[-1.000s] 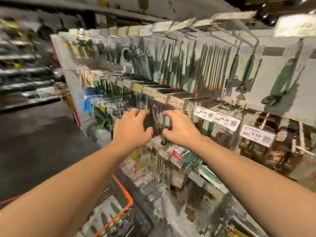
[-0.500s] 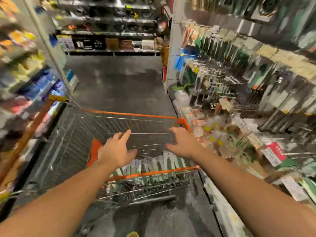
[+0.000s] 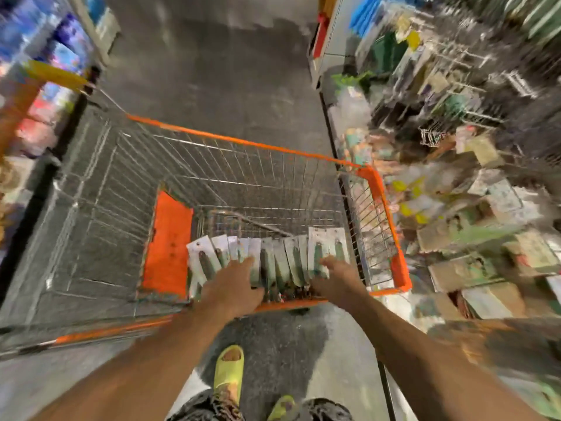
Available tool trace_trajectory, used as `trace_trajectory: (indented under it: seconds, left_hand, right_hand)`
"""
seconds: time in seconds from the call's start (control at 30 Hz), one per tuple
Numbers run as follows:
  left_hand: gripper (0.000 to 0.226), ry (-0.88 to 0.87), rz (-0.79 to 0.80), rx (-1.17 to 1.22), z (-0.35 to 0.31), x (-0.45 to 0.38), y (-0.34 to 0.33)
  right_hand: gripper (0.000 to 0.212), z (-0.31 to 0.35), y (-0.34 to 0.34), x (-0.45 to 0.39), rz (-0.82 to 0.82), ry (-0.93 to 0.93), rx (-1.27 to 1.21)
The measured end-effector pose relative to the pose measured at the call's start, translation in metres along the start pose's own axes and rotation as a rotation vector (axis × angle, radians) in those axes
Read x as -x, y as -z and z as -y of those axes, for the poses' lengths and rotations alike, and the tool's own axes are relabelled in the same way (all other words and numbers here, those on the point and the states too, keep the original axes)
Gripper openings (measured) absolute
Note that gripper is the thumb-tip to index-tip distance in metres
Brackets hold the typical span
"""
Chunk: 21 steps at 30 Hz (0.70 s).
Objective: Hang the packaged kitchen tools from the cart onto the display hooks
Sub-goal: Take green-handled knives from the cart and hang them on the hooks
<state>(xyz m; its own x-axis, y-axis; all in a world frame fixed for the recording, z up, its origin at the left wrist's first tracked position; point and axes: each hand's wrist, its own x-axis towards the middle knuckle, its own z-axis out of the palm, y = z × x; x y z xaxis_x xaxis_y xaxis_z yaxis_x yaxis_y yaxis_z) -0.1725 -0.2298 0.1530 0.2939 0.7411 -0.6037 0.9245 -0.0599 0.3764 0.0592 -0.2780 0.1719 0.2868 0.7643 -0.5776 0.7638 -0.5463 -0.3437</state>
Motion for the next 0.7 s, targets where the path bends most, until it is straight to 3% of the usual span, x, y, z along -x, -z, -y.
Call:
trace_trajectory:
  seconds: [0.37,0.43,0.57,0.7]
  left_hand:
    - [0.076,-0.042,0.091,-0.089,-0.081,-0.106,-0.048]
    - [0.074,0.004,0.135,-0.027,-0.098,-0.124,-0.060]
    - [0.074,0.154,0.224,0.172,-0.120,-0.165,-0.089]
    - [0.069,0.380,0.277,0.516,-0.127,-0.202,-0.129]
  right_hand:
    - [0.072,-0.063,-0.004,-0.102,0.120,-0.128,-0.023]
    - [0.075,-0.076,-0.010,-0.124,0.160,-0.141,-0.019]
    - [0.058,-0.098,-0.017,-0.172,0.224,-0.197,-0.025]
    - [0.068,-0.118,-0.028,-0.209,0.175,-0.359,-0.096]
